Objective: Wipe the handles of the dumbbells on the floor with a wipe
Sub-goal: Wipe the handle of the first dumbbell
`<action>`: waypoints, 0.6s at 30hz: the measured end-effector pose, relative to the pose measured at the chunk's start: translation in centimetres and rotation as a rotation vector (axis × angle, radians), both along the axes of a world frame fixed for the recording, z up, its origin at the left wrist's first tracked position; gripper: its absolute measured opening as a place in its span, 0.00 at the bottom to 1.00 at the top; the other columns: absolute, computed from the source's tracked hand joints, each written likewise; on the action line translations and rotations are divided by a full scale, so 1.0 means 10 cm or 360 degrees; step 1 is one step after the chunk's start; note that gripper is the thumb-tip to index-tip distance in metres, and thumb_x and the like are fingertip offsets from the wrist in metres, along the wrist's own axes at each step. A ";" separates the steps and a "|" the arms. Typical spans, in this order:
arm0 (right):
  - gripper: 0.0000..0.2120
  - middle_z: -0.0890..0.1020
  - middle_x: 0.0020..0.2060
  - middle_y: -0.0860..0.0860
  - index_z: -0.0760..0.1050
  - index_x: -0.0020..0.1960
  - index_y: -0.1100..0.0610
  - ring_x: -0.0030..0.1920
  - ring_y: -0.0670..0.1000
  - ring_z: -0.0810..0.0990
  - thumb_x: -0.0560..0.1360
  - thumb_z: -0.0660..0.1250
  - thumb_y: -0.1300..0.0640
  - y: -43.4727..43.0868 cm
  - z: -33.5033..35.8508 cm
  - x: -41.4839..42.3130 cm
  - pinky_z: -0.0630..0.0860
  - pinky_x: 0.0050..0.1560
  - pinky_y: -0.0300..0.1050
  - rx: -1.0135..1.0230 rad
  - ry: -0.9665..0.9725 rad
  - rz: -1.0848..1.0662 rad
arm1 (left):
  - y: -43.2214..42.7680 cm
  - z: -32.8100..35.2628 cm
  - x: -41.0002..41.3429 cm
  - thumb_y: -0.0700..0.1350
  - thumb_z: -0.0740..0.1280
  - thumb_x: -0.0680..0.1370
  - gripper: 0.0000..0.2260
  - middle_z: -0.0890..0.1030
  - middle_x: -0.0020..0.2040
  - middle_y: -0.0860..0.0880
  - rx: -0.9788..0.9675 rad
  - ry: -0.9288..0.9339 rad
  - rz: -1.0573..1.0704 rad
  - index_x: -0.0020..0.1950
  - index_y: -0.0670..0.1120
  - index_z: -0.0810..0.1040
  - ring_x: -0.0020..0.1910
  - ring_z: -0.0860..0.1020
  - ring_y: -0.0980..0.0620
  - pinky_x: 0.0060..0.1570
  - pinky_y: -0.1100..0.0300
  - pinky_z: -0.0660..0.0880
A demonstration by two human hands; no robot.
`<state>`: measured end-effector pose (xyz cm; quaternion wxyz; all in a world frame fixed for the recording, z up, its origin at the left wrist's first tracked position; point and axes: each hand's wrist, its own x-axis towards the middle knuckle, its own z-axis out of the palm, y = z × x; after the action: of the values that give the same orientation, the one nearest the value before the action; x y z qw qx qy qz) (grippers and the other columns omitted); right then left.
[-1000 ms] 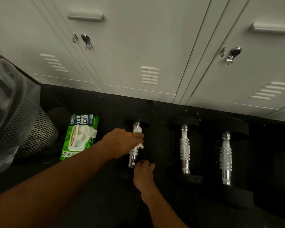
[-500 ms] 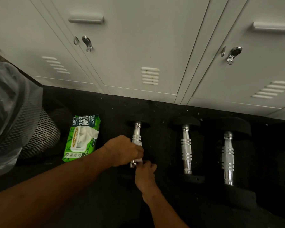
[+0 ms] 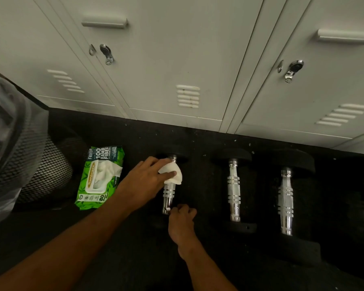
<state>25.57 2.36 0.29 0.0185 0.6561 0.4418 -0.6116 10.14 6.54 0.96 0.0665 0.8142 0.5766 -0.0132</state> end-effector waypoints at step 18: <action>0.21 0.62 0.71 0.61 0.62 0.72 0.63 0.71 0.60 0.61 0.81 0.50 0.57 0.03 0.05 -0.02 0.61 0.71 0.55 0.0021 -0.0040 0.0056 | 0.16 -0.13 0.57 0.49 0.66 0.79 0.13 0.81 0.53 0.45 -0.0384 -0.1247 0.1870 0.59 0.43 0.76 0.48 0.78 0.53 0.39 0.66 0.70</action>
<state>25.37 2.70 0.83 0.0305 0.6560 0.4569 -0.6000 15.84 8.16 -0.31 0.3544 0.3008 0.8480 0.2546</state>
